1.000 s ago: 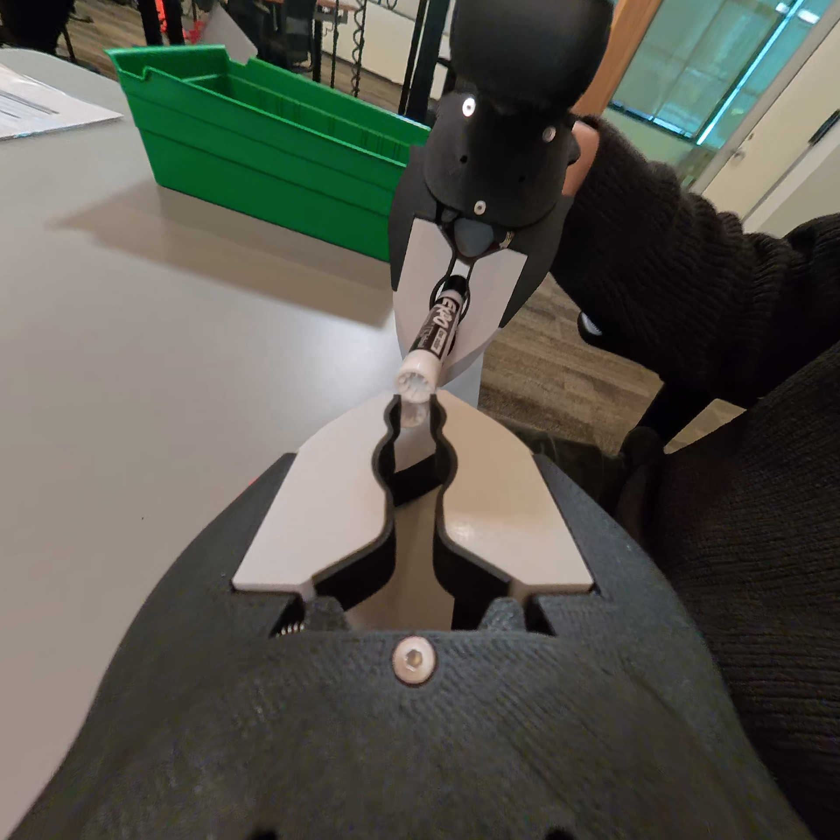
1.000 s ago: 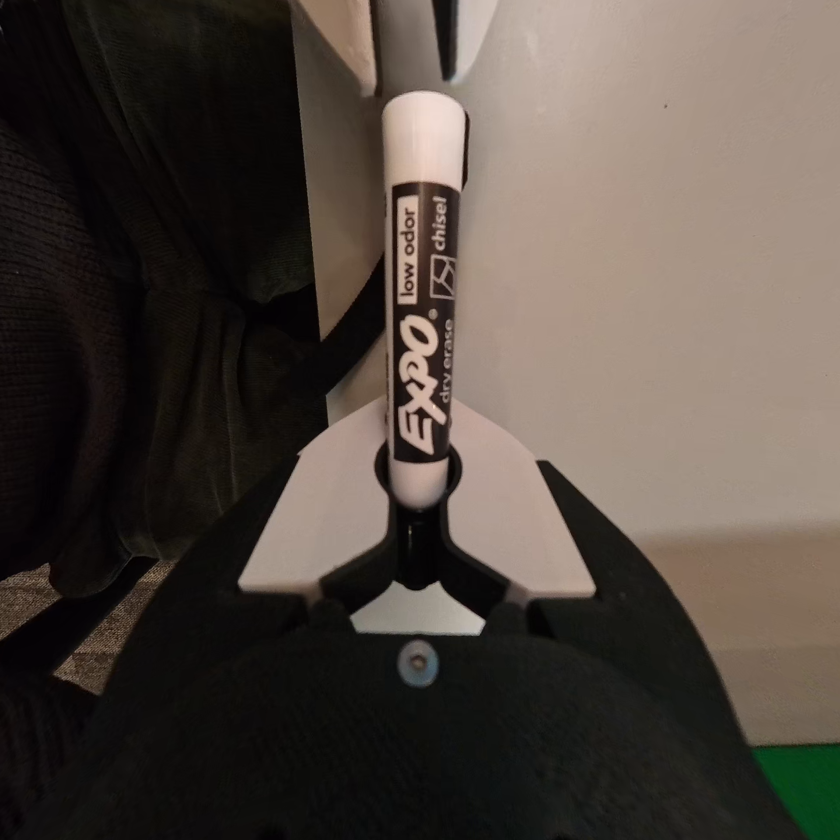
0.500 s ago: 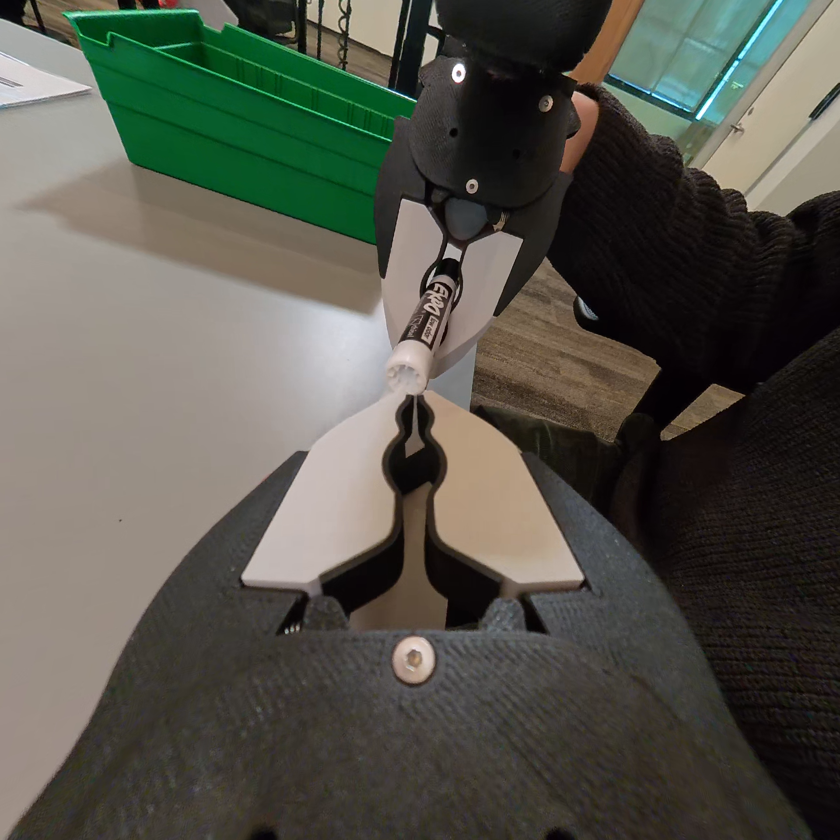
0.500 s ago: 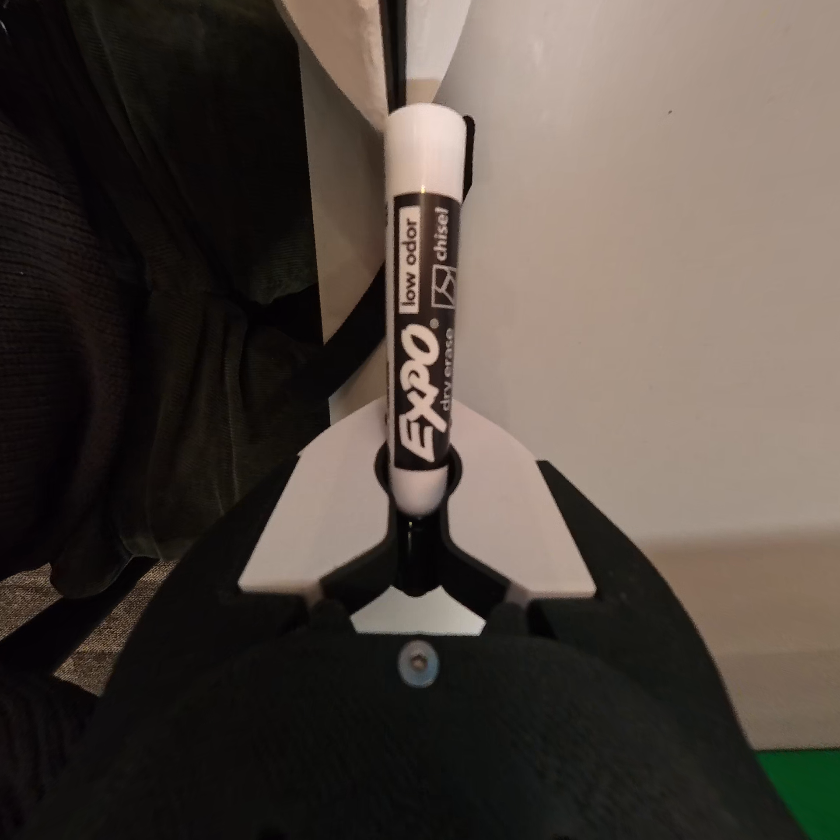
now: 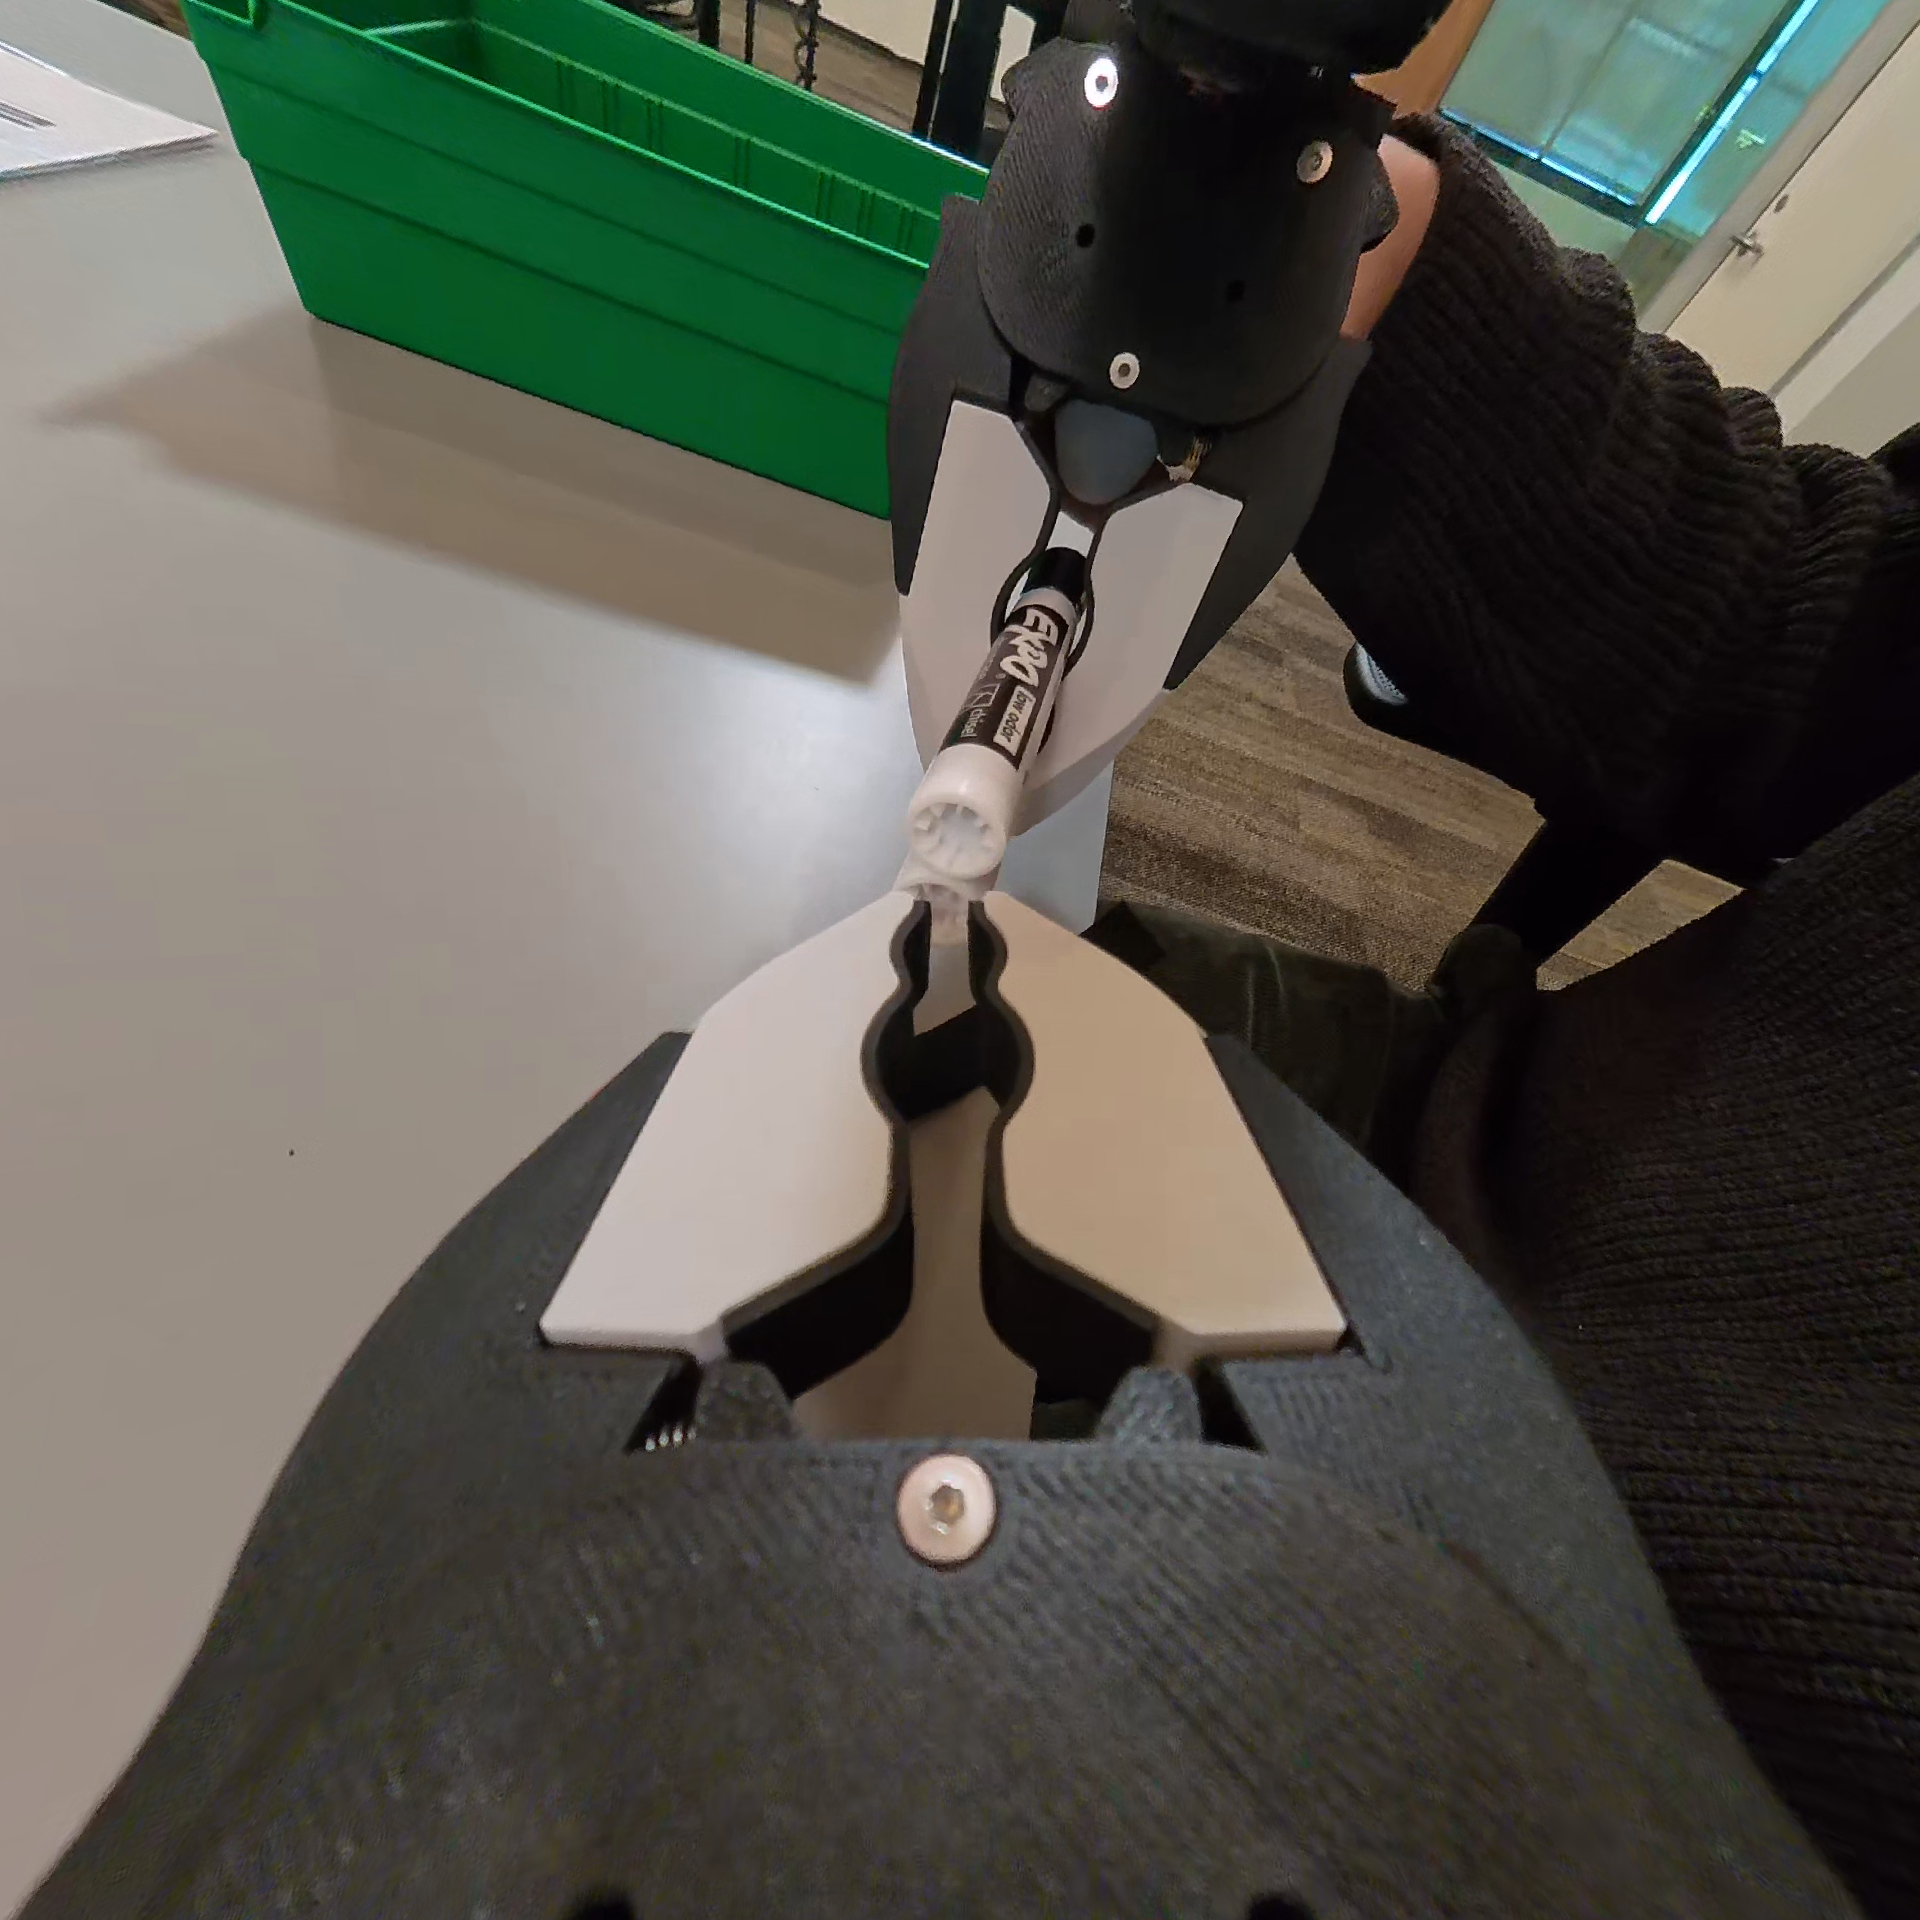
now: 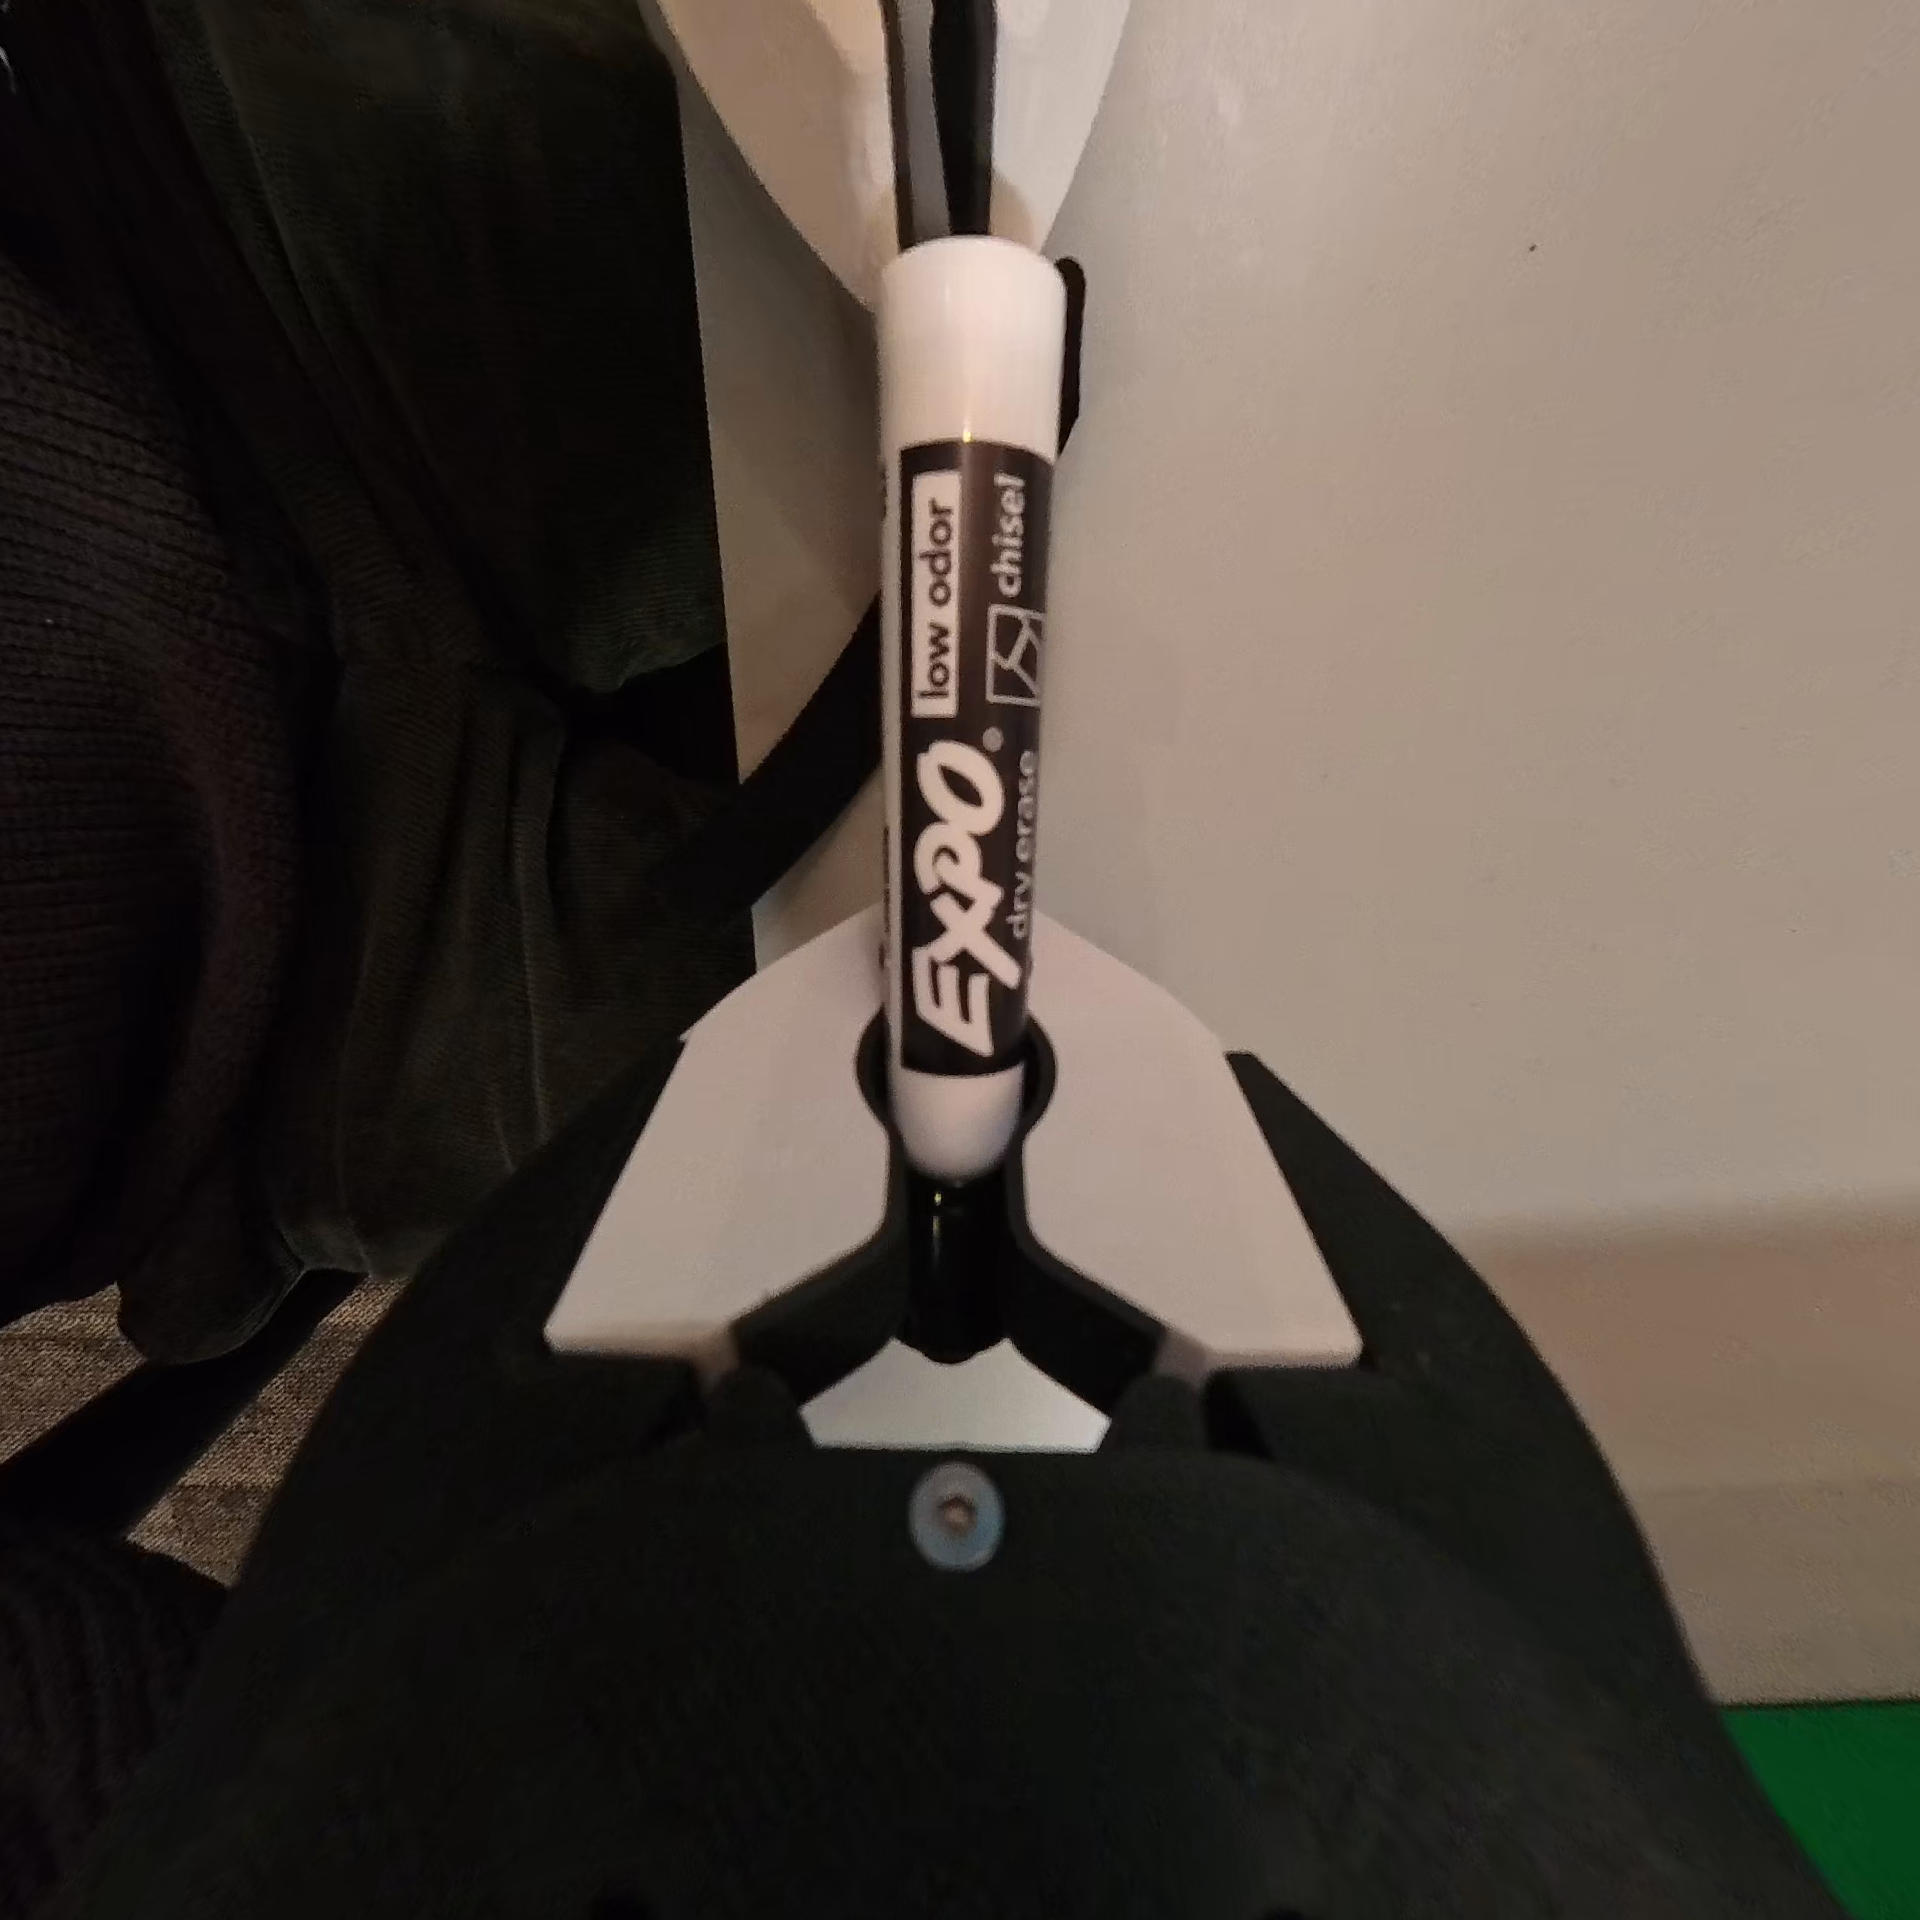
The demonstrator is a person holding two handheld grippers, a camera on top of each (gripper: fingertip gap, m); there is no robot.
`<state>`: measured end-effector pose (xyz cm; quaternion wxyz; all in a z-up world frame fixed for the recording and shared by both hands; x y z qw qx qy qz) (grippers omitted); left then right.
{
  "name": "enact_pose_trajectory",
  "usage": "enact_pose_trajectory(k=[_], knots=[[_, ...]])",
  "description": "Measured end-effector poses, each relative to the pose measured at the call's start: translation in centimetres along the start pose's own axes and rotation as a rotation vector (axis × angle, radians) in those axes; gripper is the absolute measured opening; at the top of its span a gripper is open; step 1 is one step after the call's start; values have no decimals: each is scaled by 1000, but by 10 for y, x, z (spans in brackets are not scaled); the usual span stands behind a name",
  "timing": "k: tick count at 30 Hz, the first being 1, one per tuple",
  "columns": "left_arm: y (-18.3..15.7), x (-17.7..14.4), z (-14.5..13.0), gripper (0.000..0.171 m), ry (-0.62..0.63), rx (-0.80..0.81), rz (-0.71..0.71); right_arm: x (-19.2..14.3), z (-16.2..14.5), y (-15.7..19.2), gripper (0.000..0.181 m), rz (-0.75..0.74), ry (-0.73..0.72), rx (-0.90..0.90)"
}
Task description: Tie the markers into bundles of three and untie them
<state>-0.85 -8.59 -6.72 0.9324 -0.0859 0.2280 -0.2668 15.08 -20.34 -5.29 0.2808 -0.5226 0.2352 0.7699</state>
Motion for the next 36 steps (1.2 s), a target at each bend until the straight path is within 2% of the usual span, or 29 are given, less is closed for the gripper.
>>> enact_pose_trajectory(k=[4,14,24,28,32,36], knots=[[1,0,0,11,1,-6,5,0,-1,0,15,-2,7,5],[1,5,-3,35,41,-5,36,1,-1,0,14,-6,23,8],[0,8,-5,44,75,3,41,3,-1,0,15,-7,30,7],[-2,9,-5,48,133,-24,-12,3,-1,1,14,-16,31,3],[-1,11,-9,54,206,-23,-1,2,0,0,14,-51,22,-20],[7,5,-12,61,241,-140,2,4,4,1,14,-71,13,-41]])
Point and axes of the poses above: each gripper's, where its closed fingertips meet, x out along the fingers, z out of its top, y = z × x across the jaws, the point moved 10 cm from there along -x, back along the fingers, and after that the axes turned 3 degrees about y, right-handed, at the moved point
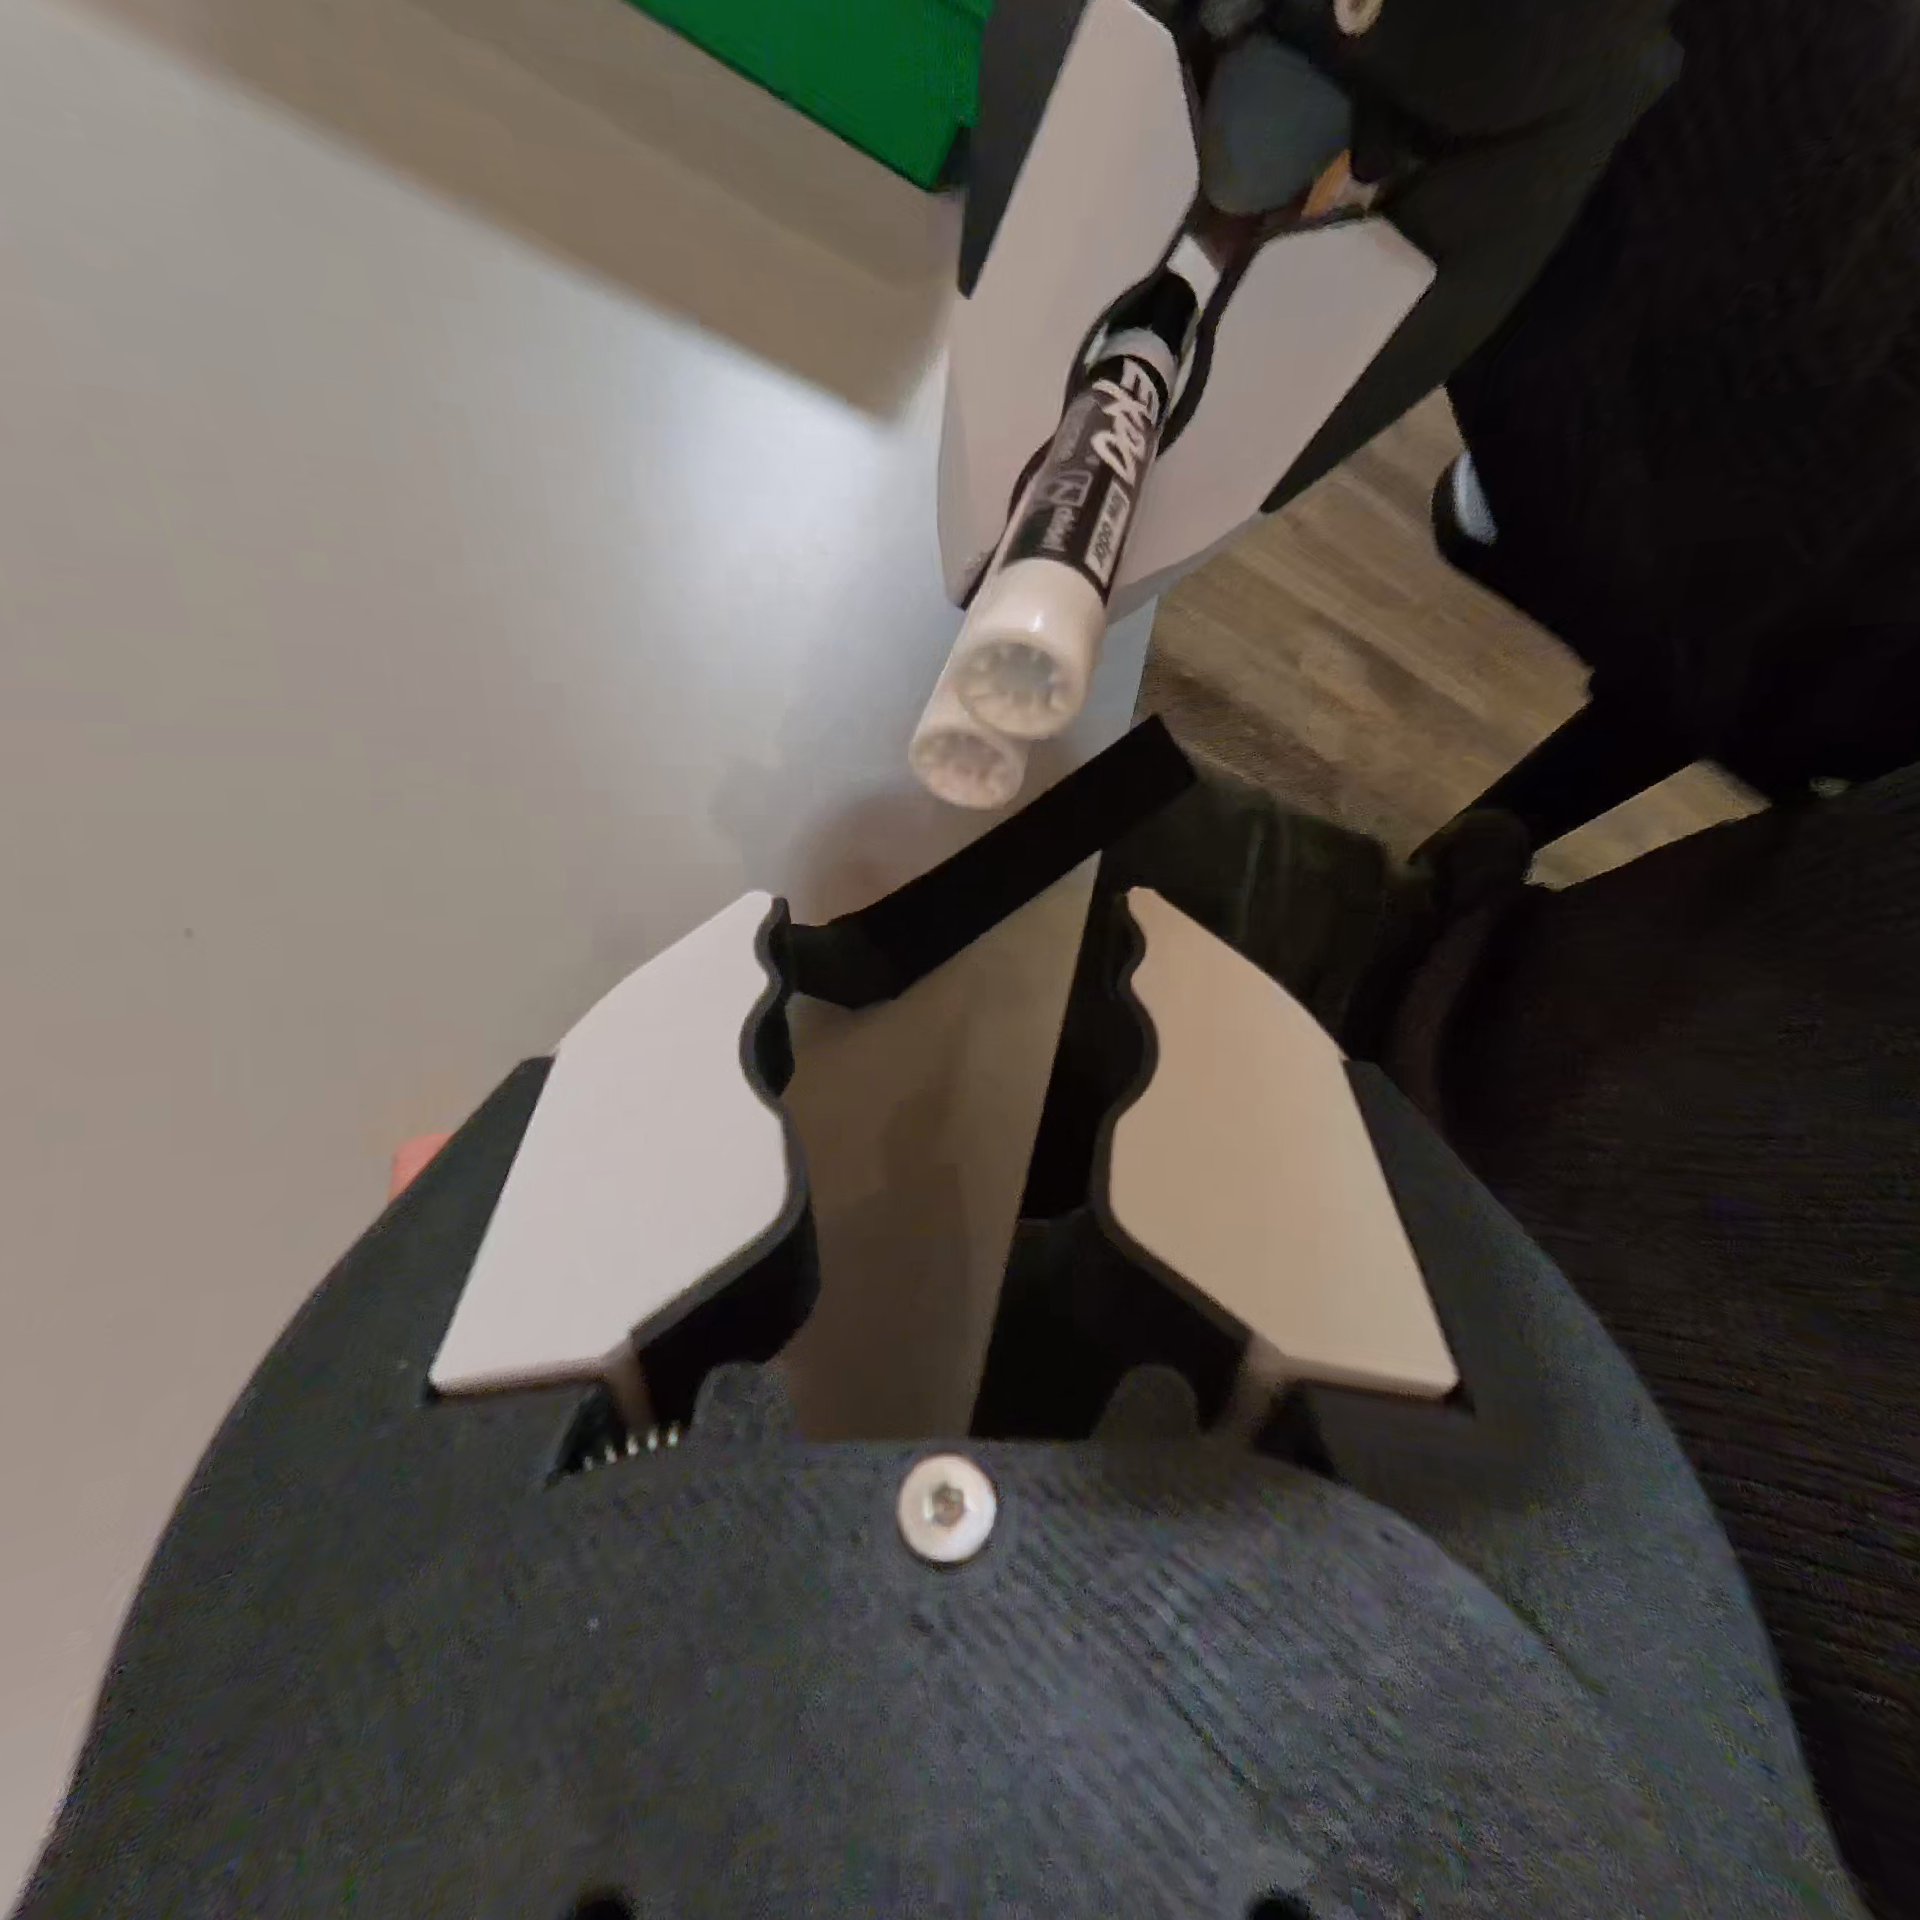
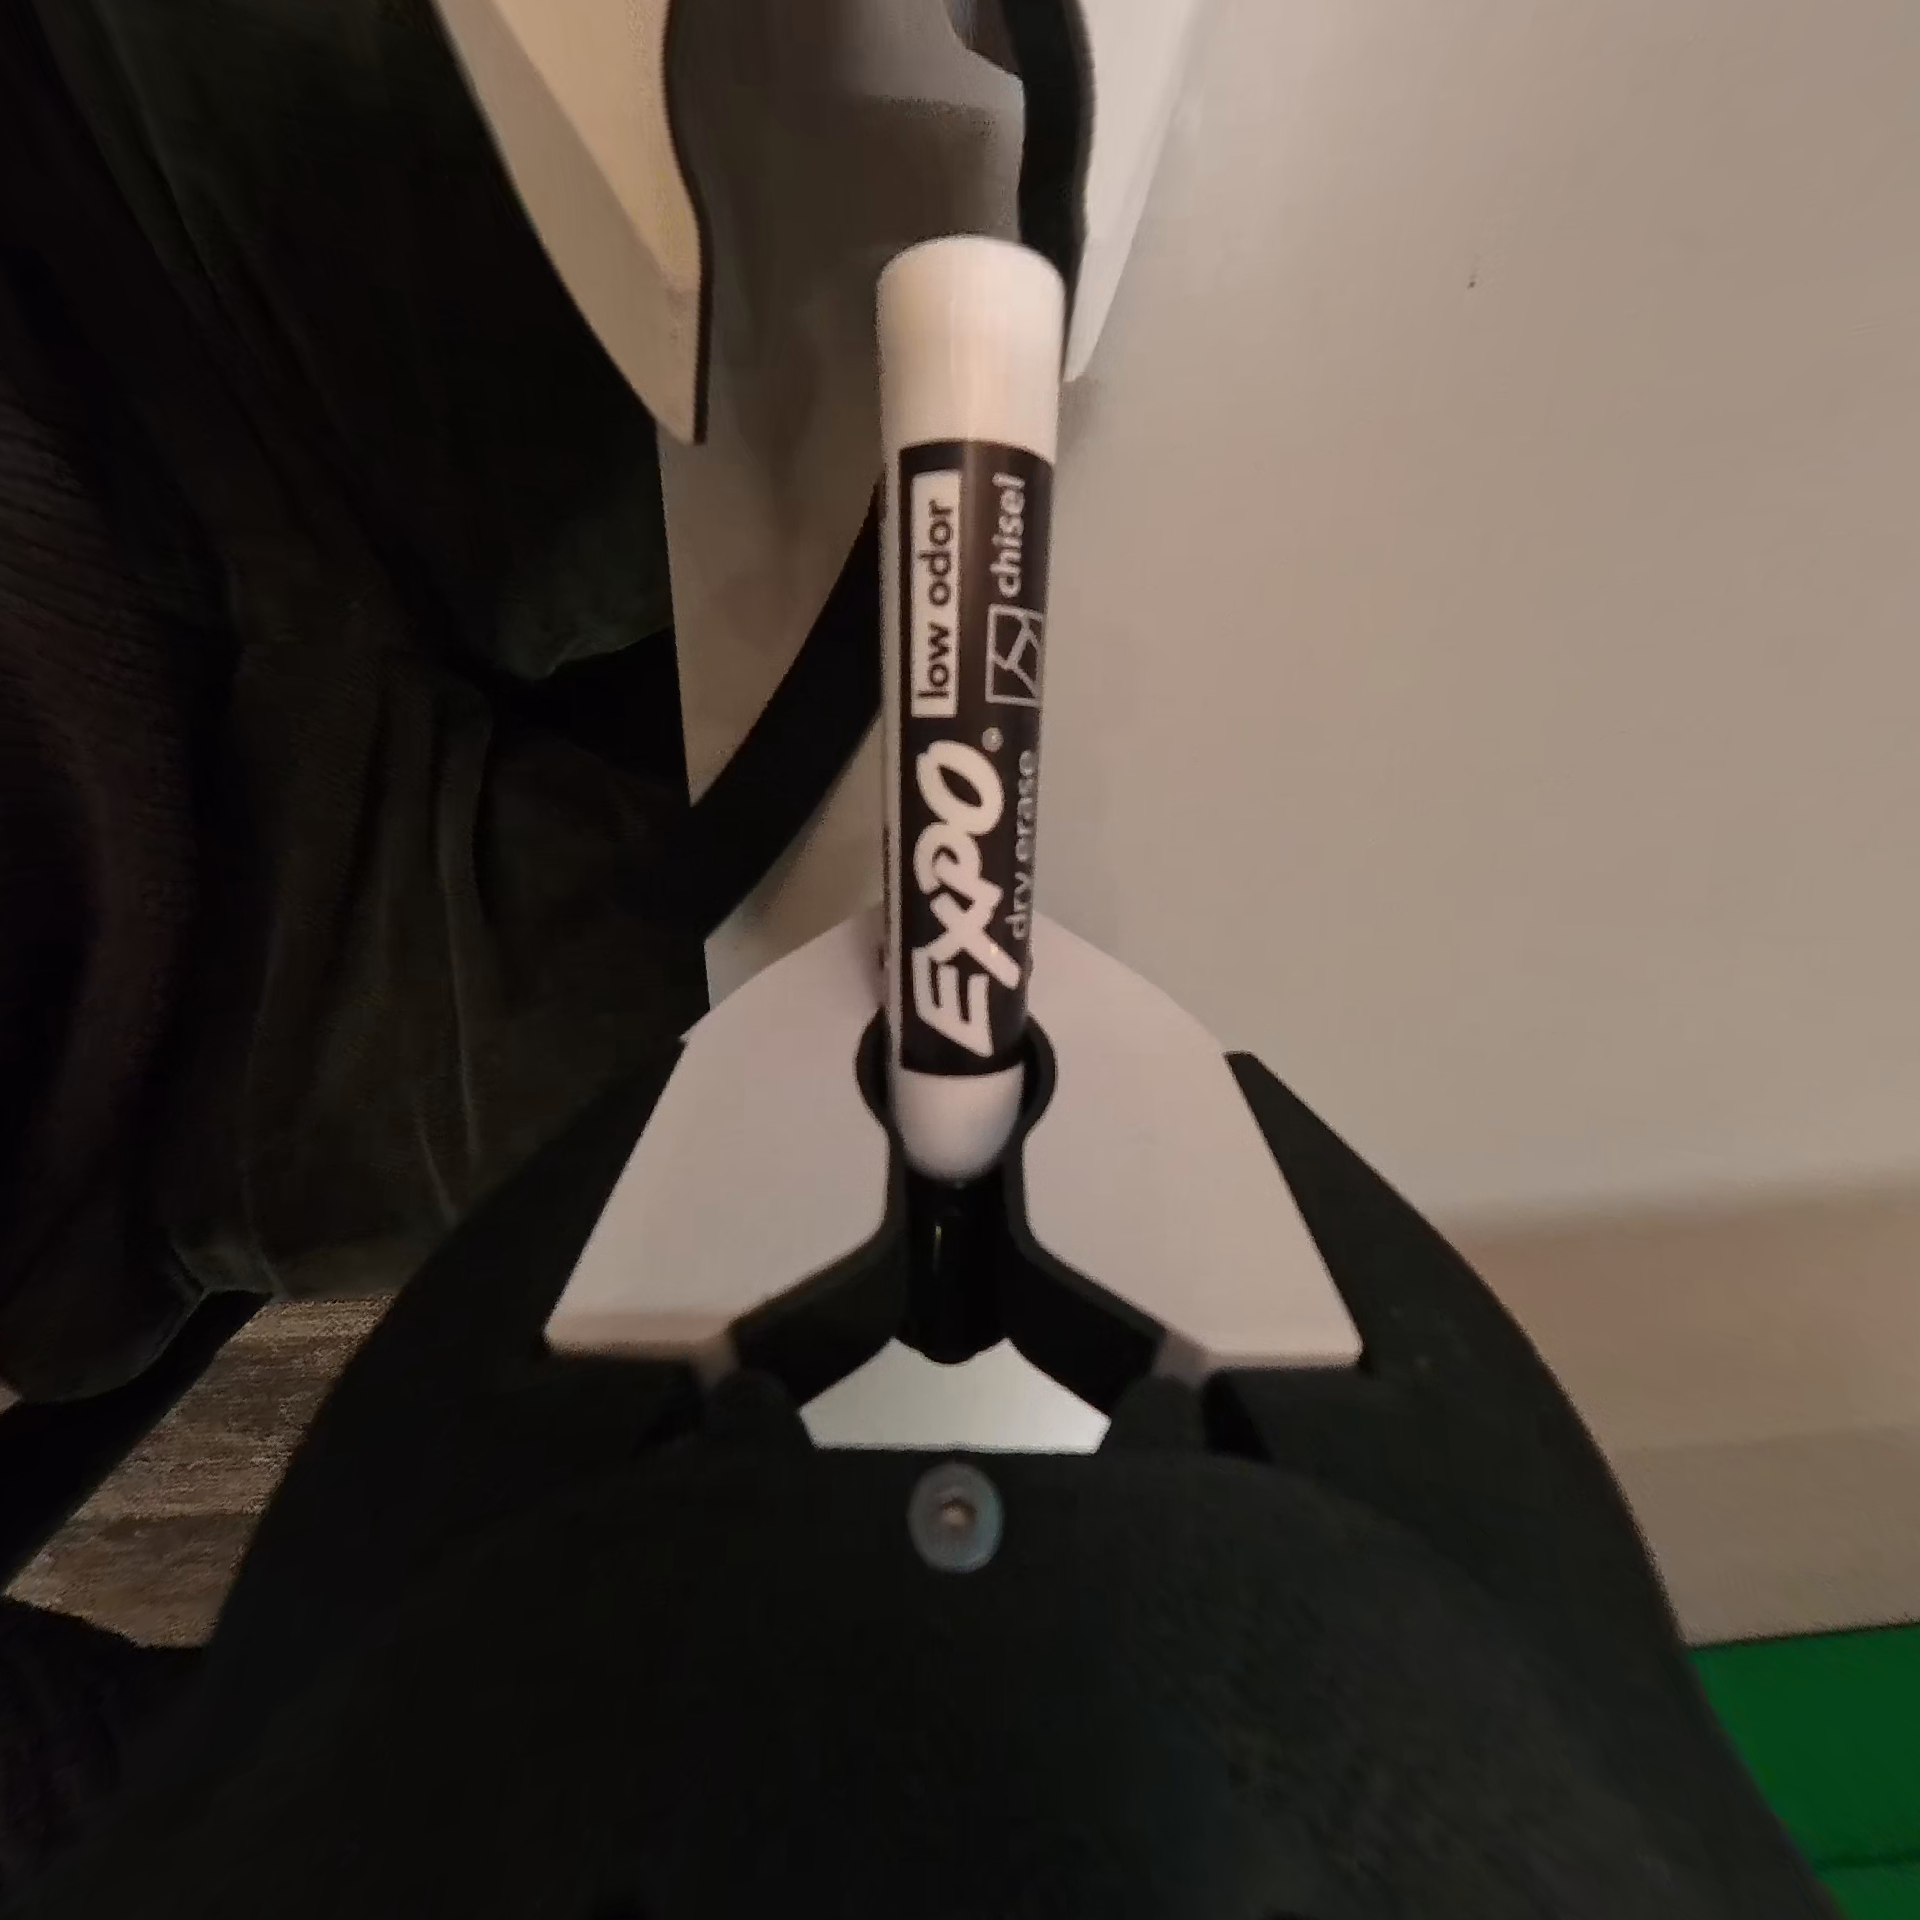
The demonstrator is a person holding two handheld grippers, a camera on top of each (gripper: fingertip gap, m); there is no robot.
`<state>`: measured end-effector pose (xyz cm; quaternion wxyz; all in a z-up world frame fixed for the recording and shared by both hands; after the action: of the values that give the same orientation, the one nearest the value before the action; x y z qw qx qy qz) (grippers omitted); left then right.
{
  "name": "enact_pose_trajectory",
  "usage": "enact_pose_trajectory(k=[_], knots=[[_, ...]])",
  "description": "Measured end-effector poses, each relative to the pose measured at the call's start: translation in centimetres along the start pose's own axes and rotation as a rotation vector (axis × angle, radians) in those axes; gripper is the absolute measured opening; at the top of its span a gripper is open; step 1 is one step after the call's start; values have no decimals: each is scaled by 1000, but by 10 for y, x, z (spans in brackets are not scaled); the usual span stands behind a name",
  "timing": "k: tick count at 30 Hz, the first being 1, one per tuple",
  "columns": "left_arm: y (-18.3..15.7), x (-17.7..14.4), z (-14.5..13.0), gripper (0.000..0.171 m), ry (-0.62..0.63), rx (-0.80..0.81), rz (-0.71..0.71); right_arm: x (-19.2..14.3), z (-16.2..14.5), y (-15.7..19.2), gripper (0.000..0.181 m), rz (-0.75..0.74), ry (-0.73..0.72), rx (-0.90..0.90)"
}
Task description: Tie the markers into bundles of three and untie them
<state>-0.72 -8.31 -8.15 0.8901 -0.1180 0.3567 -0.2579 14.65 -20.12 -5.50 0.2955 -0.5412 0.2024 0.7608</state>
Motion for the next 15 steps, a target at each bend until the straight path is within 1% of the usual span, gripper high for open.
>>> enact_pose_trajectory(k=[2,6,8,10,12,13,15], knots=[[0,-5,0,64,11,-89,-75,3,2,0,14,2,2,-4],[2,-20,3,62,73,-138,-167,8,6,-1,14,33,10,-36],[9,-27,9,64,116,-195,-260,9,8,-4,14,28,19,-53],[18,-30,18,71,197,-244,-309,9,10,-6,14,24,11,-74],[26,-29,29,77,318,-275,-315,9,13,-7,14,8,6,-105],[28,-27,34,81,394,-270,-308,9,14,-8,14,-3,6,-118],[30,-19,44,83,539,-215,-260,9,15,-10,14,-27,3,-136]])
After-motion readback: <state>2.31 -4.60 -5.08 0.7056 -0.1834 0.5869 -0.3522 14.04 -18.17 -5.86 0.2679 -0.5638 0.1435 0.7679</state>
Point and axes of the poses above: each gripper's, where its closed fingertips meet, x out along the fingers, z out of its top, y = z × x across the jaws, the point moved 10 cm from there along -x, back along the fingers, and after that the axes turned 3 degrees about y, right-handed, at the moved point
